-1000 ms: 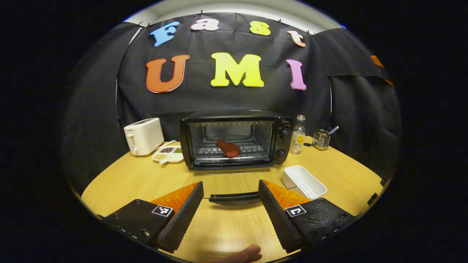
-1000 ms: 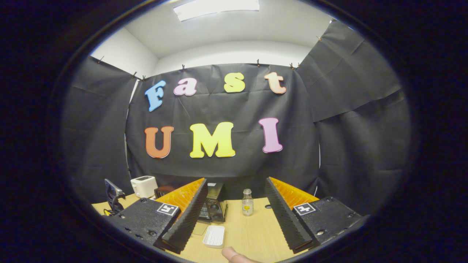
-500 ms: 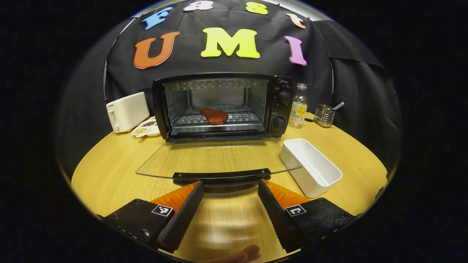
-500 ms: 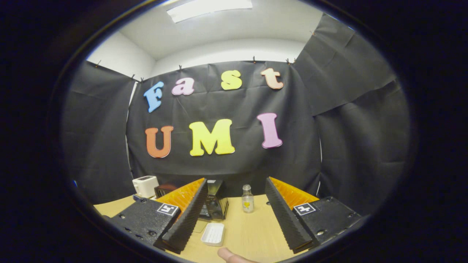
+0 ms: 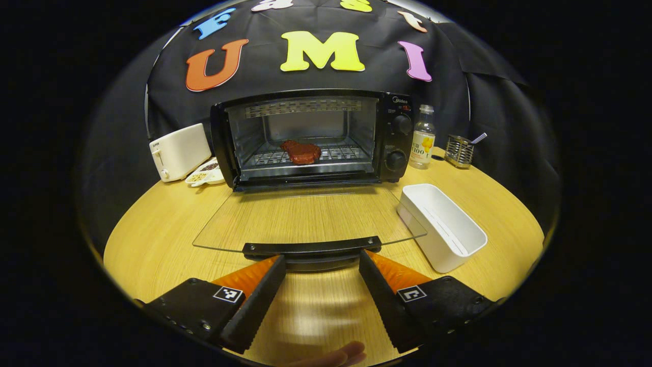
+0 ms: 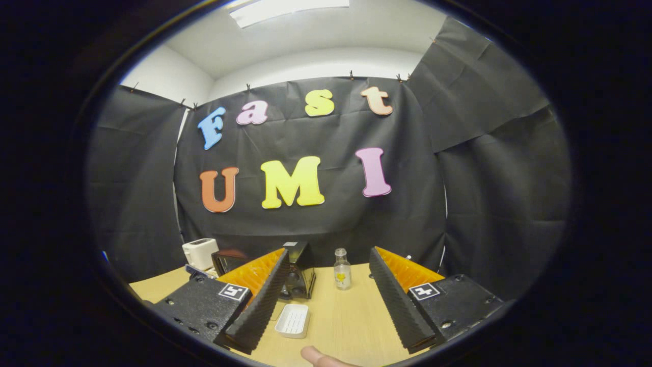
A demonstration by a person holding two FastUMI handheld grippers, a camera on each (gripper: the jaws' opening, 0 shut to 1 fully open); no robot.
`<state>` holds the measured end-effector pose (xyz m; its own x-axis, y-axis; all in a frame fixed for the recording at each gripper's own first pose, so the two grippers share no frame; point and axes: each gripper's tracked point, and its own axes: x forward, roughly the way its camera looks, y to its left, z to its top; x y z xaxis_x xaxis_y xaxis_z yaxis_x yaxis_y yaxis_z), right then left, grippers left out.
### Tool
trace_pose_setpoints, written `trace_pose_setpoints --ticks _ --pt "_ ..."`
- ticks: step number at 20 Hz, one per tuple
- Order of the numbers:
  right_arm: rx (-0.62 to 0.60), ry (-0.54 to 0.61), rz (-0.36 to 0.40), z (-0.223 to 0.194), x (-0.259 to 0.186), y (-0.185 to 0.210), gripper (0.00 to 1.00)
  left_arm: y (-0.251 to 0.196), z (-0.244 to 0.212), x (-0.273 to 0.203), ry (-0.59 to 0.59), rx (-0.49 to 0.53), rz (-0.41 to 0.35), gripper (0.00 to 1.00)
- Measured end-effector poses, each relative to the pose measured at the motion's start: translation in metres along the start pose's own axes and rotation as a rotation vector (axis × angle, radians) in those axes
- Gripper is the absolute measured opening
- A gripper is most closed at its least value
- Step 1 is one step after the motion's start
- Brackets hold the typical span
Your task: Open the electric oven with the left hand, put the food in, and close the electric oven.
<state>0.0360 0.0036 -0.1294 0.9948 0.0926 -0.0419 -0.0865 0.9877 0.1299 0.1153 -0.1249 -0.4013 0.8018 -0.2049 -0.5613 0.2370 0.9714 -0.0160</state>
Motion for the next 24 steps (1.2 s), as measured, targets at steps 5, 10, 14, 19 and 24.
trace_pose_setpoints --ticks 5,10,14,19,24 --pt "-0.008 -0.021 -0.019 0.008 -0.005 -0.004 0.99 0.001 0.017 -0.006 -0.022 -0.009 0.004 0.94" --pt "-0.006 -0.023 -0.024 0.008 -0.012 -0.003 0.99 0.001 0.038 -0.014 -0.044 -0.012 0.007 0.94" --pt "-0.009 -0.03 -0.039 0.012 -0.017 -0.004 0.99 0.01 0.066 -0.016 -0.118 0.049 0.048 0.95" --pt "-0.022 -0.034 -0.038 0.017 -0.023 0.001 0.96 0.018 0.097 -0.016 -0.167 0.02 0.058 0.97" --pt "-0.02 -0.029 -0.064 0.016 -0.027 -0.005 0.99 0.025 0.12 -0.008 -0.201 0.0 0.039 0.98"
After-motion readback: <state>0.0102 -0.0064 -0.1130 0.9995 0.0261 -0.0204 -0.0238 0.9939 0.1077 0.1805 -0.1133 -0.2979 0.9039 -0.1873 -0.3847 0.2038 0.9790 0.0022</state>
